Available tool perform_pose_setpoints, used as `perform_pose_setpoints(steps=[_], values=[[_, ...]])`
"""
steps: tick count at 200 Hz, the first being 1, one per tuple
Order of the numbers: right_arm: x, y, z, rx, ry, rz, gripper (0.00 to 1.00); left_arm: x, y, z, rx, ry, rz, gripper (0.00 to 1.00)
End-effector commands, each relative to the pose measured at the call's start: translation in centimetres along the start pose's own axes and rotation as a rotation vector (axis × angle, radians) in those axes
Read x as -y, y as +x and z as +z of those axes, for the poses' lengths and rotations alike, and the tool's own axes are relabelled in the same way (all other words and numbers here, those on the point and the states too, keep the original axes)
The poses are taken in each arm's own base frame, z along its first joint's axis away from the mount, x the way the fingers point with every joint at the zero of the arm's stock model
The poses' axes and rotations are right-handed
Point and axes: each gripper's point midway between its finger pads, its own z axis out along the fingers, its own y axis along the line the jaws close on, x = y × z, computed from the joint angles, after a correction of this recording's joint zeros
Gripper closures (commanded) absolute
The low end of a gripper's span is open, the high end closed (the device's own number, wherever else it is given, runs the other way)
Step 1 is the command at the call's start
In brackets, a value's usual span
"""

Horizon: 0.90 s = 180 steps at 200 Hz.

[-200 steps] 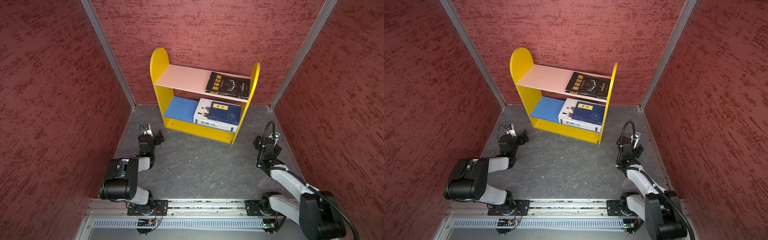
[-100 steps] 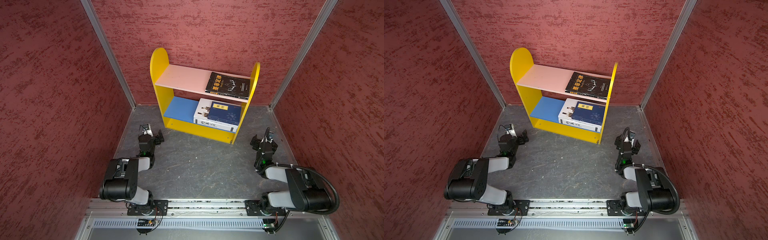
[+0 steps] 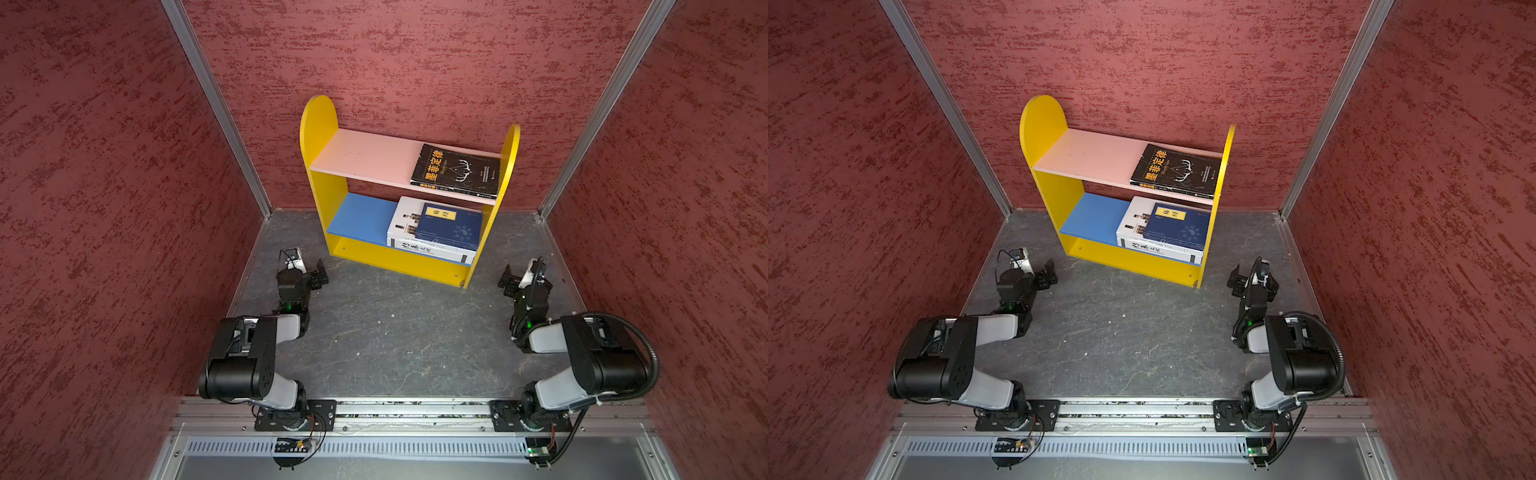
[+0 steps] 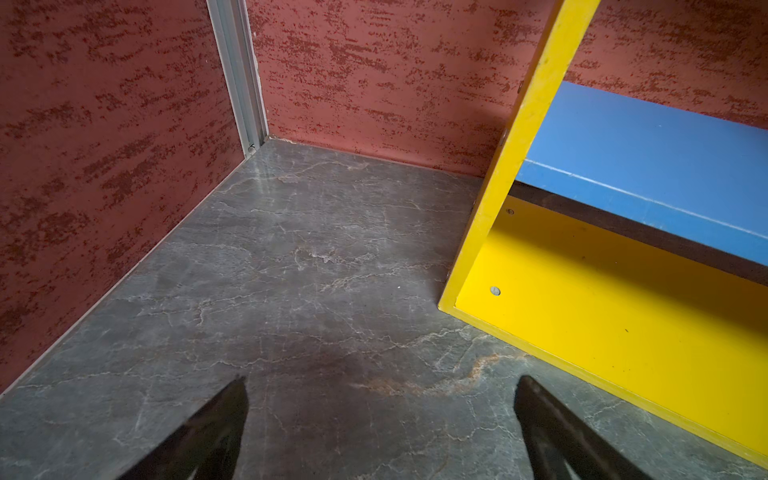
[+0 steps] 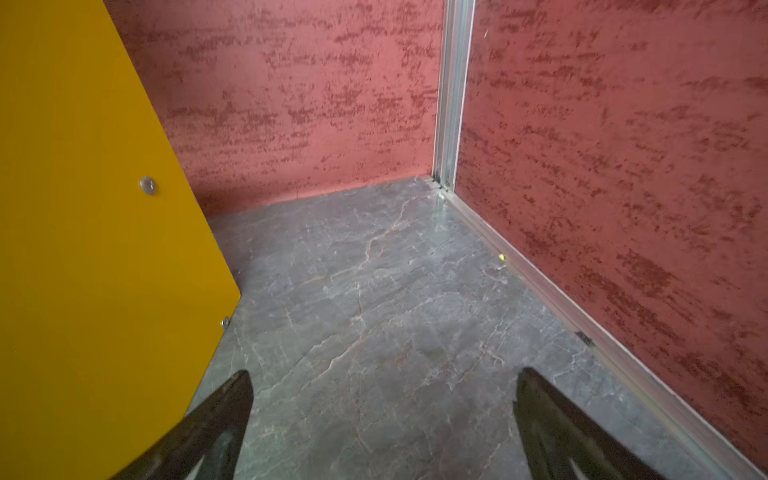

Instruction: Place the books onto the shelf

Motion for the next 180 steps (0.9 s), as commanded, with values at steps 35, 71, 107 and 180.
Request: perform_pose_setpoints(steps=[35, 71, 107, 180], values=[[-0.5, -1.3, 0.2, 0.048, -0.046, 0.017, 0.01, 0.1, -0.1, 0.1, 0.003, 0.005, 0.014, 0.01], [-0.5, -1.3, 0.3, 0.047, -0.046, 0.016, 0.01, 0.1, -0.1, 0.1, 0.003, 0.004, 0.014, 0.01], [-0.5, -1.3, 0.3, 0.044, -0.047, 0.017, 0.01, 1.0, 0.3, -0.3, 0.072, 0.077, 0.044, 0.01], [-0.5, -1.2, 0.3, 0.041, -0.048, 0.020, 0.01, 0.6, 0.9, -0.2, 0.029, 0.042, 0.025, 0.01]])
